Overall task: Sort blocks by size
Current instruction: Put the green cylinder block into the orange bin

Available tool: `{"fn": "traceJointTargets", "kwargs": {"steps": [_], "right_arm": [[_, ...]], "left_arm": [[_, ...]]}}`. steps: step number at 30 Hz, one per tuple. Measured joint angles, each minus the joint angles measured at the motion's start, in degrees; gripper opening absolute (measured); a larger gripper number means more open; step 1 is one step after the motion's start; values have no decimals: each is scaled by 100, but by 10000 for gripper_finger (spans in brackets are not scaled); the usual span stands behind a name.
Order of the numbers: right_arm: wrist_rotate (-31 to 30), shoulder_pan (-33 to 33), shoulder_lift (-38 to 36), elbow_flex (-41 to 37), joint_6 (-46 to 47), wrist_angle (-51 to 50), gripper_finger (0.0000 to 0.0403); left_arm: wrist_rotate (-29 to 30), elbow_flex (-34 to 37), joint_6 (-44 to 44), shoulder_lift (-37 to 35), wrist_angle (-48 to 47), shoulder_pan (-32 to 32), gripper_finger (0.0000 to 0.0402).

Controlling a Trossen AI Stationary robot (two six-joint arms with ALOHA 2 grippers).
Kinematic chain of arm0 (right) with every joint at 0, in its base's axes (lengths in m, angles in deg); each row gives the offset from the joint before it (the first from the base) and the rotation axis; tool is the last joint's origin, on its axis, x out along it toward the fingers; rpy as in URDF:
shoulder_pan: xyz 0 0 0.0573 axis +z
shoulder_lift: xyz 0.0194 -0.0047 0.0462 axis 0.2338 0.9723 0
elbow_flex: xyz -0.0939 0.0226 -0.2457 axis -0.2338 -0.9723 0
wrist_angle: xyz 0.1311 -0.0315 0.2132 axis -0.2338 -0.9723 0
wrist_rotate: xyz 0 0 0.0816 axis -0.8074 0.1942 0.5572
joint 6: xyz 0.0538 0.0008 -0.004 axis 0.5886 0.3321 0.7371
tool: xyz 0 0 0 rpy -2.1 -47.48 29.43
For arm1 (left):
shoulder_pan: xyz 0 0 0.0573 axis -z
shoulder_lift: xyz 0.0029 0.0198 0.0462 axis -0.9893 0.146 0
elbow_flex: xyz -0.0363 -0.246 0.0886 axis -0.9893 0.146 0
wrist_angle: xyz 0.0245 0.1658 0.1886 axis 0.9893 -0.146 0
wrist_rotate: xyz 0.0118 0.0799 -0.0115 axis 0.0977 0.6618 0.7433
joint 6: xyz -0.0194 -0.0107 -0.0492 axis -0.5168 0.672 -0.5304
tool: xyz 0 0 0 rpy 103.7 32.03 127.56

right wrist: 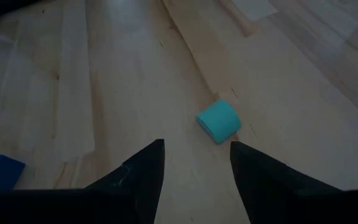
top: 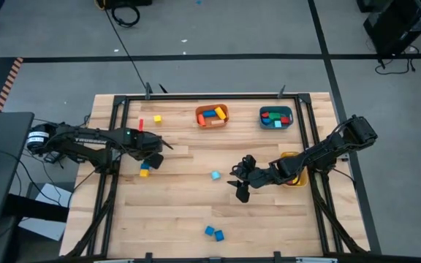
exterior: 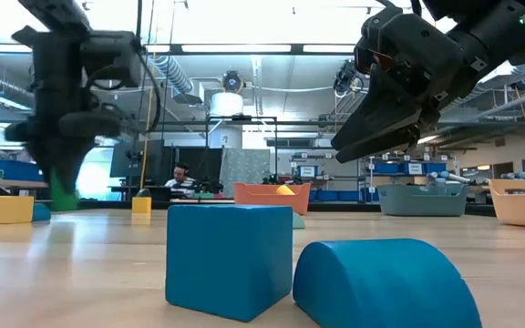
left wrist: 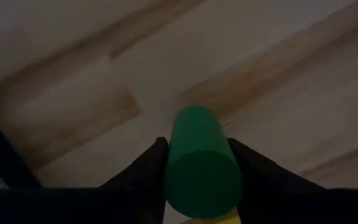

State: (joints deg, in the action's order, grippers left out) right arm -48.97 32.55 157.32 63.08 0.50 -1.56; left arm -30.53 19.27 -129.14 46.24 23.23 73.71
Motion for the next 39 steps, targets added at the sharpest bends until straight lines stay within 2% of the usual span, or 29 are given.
{"fn": "traceJointTargets", "kwargs": {"steps": [4,7,13,15,25,31,35,39], "right_arm": [[-1,0,-1,2,0,0,197],[-1,0,0,0,0,0,197],[-1,0,-2,0,0,8,197],[0,0,-1,0,0,19,197],[-1,-2,-2,0,-1,46,197],[-1,-2,-2,2,-2,46,197],[-1,-2,-2,2,-2,44,197],[-1,-2,-2,0,-68,35,197]], "left_arm": [[165,-461,263,0,63,-1,144],[337,-797,493,0,545,2,144],[473,-1137,1490,251,2872,-67,143],[439,-1361,1714,546,3262,-178,143],[-117,-3345,3234,2960,3506,-964,143],[-319,-4385,3769,4139,3559,-1338,143],[-386,-4709,3912,4650,3520,-1574,143],[-392,-4734,3974,4853,3564,-1759,155]]}}
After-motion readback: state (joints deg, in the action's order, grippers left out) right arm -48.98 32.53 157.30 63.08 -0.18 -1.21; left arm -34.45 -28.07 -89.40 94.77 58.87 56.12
